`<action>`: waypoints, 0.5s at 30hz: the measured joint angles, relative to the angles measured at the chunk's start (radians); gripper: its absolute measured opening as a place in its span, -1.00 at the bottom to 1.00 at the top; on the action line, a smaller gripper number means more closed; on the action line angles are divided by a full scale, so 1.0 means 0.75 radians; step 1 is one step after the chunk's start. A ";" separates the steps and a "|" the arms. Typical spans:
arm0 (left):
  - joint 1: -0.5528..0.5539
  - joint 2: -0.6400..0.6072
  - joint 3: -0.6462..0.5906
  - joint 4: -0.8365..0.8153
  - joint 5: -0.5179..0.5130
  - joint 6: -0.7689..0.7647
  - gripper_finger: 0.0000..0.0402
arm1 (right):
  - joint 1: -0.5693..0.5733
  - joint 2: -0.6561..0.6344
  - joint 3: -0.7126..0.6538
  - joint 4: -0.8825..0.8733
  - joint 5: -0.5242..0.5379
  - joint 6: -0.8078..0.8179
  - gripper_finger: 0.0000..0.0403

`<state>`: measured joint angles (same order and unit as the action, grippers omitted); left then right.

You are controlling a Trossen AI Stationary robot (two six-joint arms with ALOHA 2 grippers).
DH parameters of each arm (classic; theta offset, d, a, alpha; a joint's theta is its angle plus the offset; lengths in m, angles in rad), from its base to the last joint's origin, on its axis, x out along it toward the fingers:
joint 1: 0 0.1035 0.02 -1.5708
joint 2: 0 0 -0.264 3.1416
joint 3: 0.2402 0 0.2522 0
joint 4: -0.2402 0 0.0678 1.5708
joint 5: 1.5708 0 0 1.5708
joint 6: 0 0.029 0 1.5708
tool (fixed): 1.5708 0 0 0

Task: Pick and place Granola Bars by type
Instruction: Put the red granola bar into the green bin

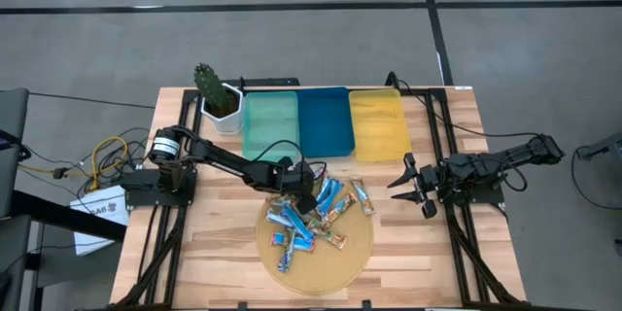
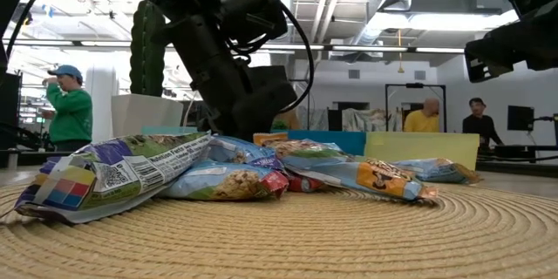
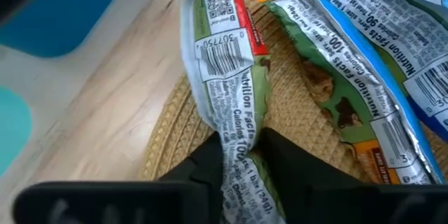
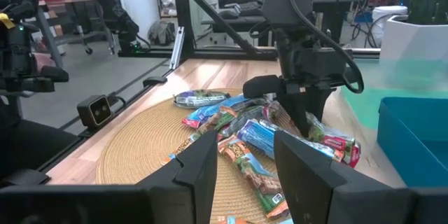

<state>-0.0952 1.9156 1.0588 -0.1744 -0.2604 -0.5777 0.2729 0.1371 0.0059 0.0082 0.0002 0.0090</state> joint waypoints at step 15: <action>-0.013 -0.003 0.004 0.002 -0.020 0.015 -0.75 | 0.000 0.000 0.000 0.000 0.000 0.000 -0.34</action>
<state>-0.1047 1.9133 1.0614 -0.1730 -0.2756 -0.5667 0.2729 0.1371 0.0061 0.0080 0.0000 0.0090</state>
